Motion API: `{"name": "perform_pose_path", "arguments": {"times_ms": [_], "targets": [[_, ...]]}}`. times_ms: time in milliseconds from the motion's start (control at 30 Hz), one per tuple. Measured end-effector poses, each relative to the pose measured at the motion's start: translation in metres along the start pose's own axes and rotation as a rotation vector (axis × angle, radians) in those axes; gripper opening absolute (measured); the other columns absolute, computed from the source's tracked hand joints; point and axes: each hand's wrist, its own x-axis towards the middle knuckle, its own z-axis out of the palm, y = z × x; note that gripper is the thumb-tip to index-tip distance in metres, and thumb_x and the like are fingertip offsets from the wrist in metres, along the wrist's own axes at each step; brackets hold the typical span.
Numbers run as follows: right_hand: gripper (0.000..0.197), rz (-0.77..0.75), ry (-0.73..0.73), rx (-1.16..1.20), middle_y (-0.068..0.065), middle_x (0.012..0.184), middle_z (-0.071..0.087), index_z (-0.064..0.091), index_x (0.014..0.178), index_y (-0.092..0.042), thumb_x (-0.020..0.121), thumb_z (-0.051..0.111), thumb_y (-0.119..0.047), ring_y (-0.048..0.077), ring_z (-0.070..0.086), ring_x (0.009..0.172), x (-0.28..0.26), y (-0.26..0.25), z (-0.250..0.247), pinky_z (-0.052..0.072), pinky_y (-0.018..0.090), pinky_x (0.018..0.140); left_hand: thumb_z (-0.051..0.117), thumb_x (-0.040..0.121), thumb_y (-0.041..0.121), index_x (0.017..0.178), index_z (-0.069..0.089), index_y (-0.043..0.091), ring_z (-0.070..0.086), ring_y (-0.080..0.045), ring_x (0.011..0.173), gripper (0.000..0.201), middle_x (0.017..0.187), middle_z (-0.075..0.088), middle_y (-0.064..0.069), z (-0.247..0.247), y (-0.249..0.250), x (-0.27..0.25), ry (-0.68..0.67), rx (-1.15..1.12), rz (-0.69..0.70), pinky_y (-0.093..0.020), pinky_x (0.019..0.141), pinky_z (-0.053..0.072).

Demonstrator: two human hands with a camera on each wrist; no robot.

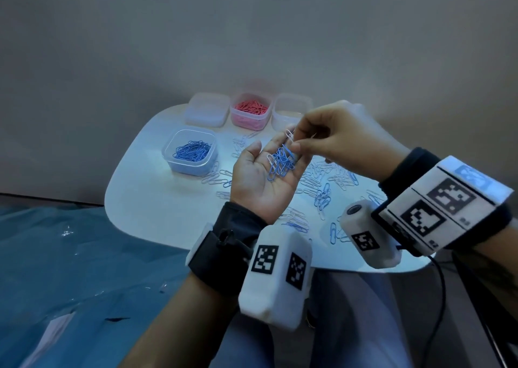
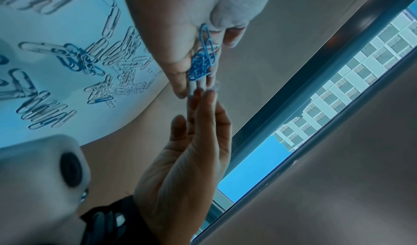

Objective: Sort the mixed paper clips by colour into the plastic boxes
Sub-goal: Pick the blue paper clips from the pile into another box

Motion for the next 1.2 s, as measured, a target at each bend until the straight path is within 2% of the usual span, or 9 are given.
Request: {"name": "perform_pose_path", "arguments": {"times_ms": [133, 267, 367, 467, 600, 733, 933, 1033, 1200], "targets": [[0.011, -0.062, 0.077, -0.04, -0.013, 0.065, 0.046, 0.068, 0.075, -0.009, 0.074, 0.075, -0.017, -0.014, 0.047, 0.056, -0.004, -0.01, 0.001, 0.036, 0.003, 0.057, 0.023, 0.098, 0.031, 0.104, 0.057, -0.002, 0.065, -0.029, 0.086, 0.048, 0.095, 0.067, -0.02, -0.001, -0.001, 0.001, 0.034, 0.017, 0.051, -0.041, 0.077, 0.054], [0.012, -0.046, -0.028, -0.145, -0.012, 0.062, 0.05, 0.067, 0.079, -0.007, 0.079, 0.068, -0.02, 0.001, 0.047, 0.056, 0.001, -0.025, 0.015, 0.036, 0.008, 0.056, 0.021, 0.098, 0.039, 0.101, 0.058, 0.001, 0.064, -0.018, 0.072, 0.053, 0.082, 0.067, -0.014, 0.002, -0.005, -0.001, 0.126, 0.074, 0.079, -0.024, 0.068, 0.052], [0.016, 0.041, -0.143, -0.251, -0.002, 0.068, 0.059, 0.067, 0.079, -0.011, 0.08, 0.067, -0.027, 0.009, 0.051, 0.064, 0.012, -0.034, 0.021, 0.039, 0.014, 0.056, 0.022, 0.098, 0.042, 0.089, 0.061, 0.003, 0.056, -0.015, 0.071, 0.056, 0.067, 0.066, -0.01, 0.004, -0.007, -0.003, 0.167, 0.05, 0.09, -0.021, 0.071, 0.043], [0.016, 0.131, -0.239, -0.241, 0.003, 0.075, 0.063, 0.069, 0.081, -0.011, 0.079, 0.069, -0.027, 0.013, 0.056, 0.07, 0.019, -0.04, 0.021, 0.046, 0.023, 0.062, 0.022, 0.098, 0.043, 0.09, 0.06, 0.001, 0.053, -0.017, 0.074, 0.057, 0.073, 0.062, -0.013, 0.005, -0.007, -0.003, 0.186, 0.026, 0.103, -0.024, 0.075, 0.04], [0.021, 0.211, -0.262, -0.08, -0.002, 0.056, 0.051, 0.058, 0.059, -0.019, 0.077, 0.068, -0.013, 0.007, 0.045, 0.05, 0.023, -0.039, 0.021, 0.034, 0.018, 0.046, 0.017, 0.098, 0.044, 0.094, 0.058, -0.001, 0.053, -0.021, 0.08, 0.061, 0.086, 0.058, -0.017, 0.004, -0.008, -0.005, 0.148, 0.019, 0.121, -0.028, 0.082, 0.041], [0.021, 0.248, -0.172, 0.18, 0.0, 0.054, 0.048, 0.057, 0.059, -0.013, 0.076, 0.067, -0.005, 0.004, 0.041, 0.042, 0.023, -0.035, 0.023, 0.029, 0.013, 0.037, 0.019, 0.098, 0.042, 0.095, 0.055, -0.002, 0.055, -0.025, 0.084, 0.057, 0.087, 0.059, -0.019, 0.003, -0.005, -0.006, 0.105, 0.0, 0.121, -0.032, 0.091, 0.041], [0.022, 0.31, -0.03, 0.642, 0.002, 0.062, 0.046, 0.049, 0.066, -0.013, 0.085, 0.054, -0.002, 0.005, 0.035, 0.039, 0.027, -0.034, 0.015, 0.024, 0.011, 0.034, 0.014, 0.097, 0.046, 0.112, 0.052, -0.001, 0.059, -0.026, 0.092, 0.062, 0.106, 0.061, -0.018, -0.004, -0.001, -0.005, 0.068, 0.066, 0.108, -0.029, 0.073, 0.054], [0.026, 0.272, -0.026, 0.439, 0.002, 0.064, 0.05, 0.045, 0.068, -0.016, 0.093, 0.045, -0.007, 0.005, 0.036, 0.041, 0.03, -0.026, 0.008, 0.025, 0.013, 0.035, 0.014, 0.097, 0.045, 0.112, 0.053, -0.002, 0.059, -0.027, 0.098, 0.062, 0.113, 0.061, -0.018, -0.003, 0.003, -0.006, 0.065, 0.084, 0.11, -0.029, 0.07, 0.055], [0.012, 0.147, -0.134, -0.157, 0.001, 0.074, 0.056, 0.064, 0.087, -0.007, 0.086, 0.061, -0.018, 0.011, 0.047, 0.059, 0.023, -0.023, 0.014, 0.036, 0.014, 0.045, 0.017, 0.098, 0.043, 0.107, 0.054, -0.007, 0.062, -0.027, 0.087, 0.064, 0.096, 0.064, -0.021, -0.001, 0.004, -0.008, 0.045, 0.029, 0.121, -0.035, 0.08, 0.053]]}}
